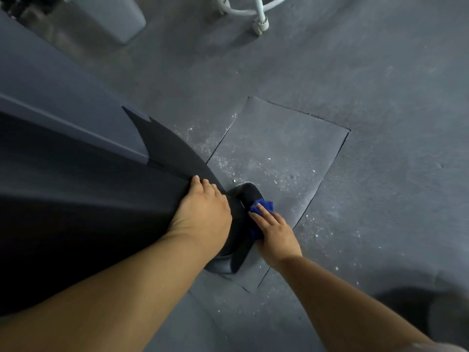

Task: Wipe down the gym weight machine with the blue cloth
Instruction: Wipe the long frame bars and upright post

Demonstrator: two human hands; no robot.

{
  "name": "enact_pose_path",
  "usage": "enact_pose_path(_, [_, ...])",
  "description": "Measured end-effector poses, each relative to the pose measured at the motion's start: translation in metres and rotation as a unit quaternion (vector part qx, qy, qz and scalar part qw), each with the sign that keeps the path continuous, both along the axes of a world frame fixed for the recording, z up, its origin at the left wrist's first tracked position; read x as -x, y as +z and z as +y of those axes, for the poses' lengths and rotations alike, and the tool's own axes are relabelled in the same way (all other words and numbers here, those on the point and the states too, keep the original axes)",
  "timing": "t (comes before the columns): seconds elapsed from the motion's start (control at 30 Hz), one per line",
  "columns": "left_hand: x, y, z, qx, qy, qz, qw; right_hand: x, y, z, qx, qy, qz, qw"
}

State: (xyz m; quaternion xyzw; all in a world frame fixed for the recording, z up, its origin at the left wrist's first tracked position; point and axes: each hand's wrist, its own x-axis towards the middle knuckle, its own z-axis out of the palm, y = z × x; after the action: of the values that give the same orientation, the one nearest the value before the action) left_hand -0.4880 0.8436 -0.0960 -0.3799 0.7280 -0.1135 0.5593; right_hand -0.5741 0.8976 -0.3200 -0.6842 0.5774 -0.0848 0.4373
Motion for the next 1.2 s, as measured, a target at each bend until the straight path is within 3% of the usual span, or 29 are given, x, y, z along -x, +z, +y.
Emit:
enact_pose_path(0.2, [-0.002,-0.012,0.013,0.006,-0.016,0.016,1.0,0.001,-0.009,0.041,0.024,-0.047,-0.02,0.998])
enact_pose_path(0.27, [-0.004,-0.018,0.019,0.019,-0.002,0.078,0.997,0.002,0.003,0.036,-0.04,-0.136,-0.091,0.986])
enact_pose_path(0.33, [-0.004,-0.026,0.03,0.023,0.031,0.176,0.984,0.006,0.022,0.021,-0.172,-0.256,-0.21,0.928])
enact_pose_path(0.4, [0.0,-0.04,0.045,0.006,0.142,0.284,0.948,0.013,0.04,0.0,-0.312,-0.326,-0.319,0.834])
enact_pose_path(0.47, [0.007,-0.059,0.057,-0.005,0.287,0.358,0.888,0.021,0.055,-0.017,-0.394,-0.354,-0.381,0.758])
enact_pose_path(0.53, [0.013,-0.086,0.06,0.017,0.386,0.425,0.818,0.028,0.067,-0.031,-0.421,-0.367,-0.415,0.719])
enact_pose_path(0.63, [0.015,-0.12,0.061,0.096,0.44,0.505,0.736,0.036,0.074,-0.047,-0.437,-0.34,-0.452,0.7])
enact_pose_path(0.7, [0.011,-0.14,0.061,0.138,0.441,0.547,0.698,0.045,0.07,-0.053,-0.444,-0.307,-0.449,0.712])
enact_pose_path(0.73, [0.007,-0.149,0.059,0.132,0.431,0.558,0.697,0.051,0.066,-0.056,-0.441,-0.29,-0.432,0.731])
enact_pose_path(0.8, [-0.001,-0.162,0.056,0.112,0.378,0.551,0.735,0.061,0.06,-0.057,-0.428,-0.259,-0.377,0.78])
enact_pose_path(0.87, [-0.008,-0.176,0.05,0.173,0.232,0.531,0.796,0.069,0.053,-0.061,-0.383,-0.243,-0.308,0.836])
enact_pose_path(0.93, [-0.009,-0.181,0.055,0.188,0.141,0.448,0.863,0.073,0.042,-0.064,-0.318,-0.245,-0.258,0.879])
enact_pose_path(1.03, [-0.012,-0.2,0.077,0.117,0.104,0.366,0.917,0.064,0.033,-0.058,-0.242,-0.205,-0.221,0.922])
enact_pose_path(1.07, [-0.016,-0.199,0.087,0.099,0.117,0.344,0.926,0.057,0.033,-0.053,-0.235,-0.189,-0.217,0.929])
enact_pose_path(1.2, [-0.044,-0.198,0.121,0.13,0.119,0.39,0.904,0.029,0.037,-0.032,-0.217,-0.137,-0.197,0.946])
